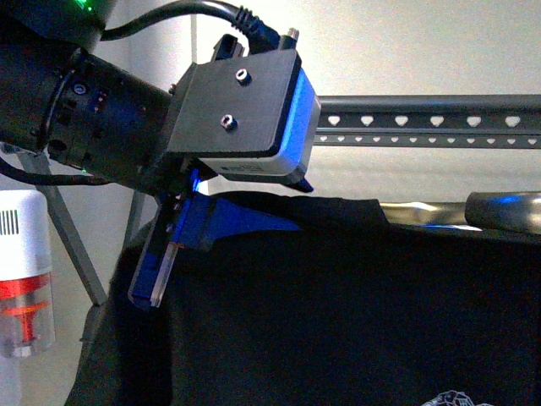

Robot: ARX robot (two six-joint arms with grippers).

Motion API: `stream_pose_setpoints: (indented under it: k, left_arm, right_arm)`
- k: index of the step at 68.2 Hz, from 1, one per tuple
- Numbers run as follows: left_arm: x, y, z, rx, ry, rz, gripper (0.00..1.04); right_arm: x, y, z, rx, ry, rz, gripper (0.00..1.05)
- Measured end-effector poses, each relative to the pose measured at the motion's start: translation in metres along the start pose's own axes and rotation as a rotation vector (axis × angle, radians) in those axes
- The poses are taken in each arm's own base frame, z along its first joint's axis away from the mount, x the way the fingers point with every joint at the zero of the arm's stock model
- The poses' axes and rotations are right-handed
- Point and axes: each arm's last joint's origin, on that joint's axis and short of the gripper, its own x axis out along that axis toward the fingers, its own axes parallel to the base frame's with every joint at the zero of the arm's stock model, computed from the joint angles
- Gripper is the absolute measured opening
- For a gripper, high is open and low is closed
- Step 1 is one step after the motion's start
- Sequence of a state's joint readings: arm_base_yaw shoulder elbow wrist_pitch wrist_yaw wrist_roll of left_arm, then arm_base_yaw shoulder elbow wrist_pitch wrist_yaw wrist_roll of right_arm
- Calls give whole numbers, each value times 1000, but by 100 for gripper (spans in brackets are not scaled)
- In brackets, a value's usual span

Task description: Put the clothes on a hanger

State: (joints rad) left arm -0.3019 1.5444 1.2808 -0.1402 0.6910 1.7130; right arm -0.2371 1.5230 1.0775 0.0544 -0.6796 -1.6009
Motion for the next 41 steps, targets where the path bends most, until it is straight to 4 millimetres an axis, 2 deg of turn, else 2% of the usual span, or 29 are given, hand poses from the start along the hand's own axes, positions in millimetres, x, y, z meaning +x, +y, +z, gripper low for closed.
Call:
stream_pose_setpoints:
  k: [8,21,25,41]
  left_arm:
    - [-4,0,4,10,-16,12,73]
    - [-10,0,5,21,-38,59,99]
    - [-14,1,6,22,-47,84,99]
    - [-55,-1,22,-9,-70,257,98]
  right_arm:
    - [-2,-1,-2,111,17,45,9]
    - [-8,2,-6,254,53,130,9]
    - [-10,4,-8,297,67,162,9]
    - [-29,29,-23,531,154,361,9]
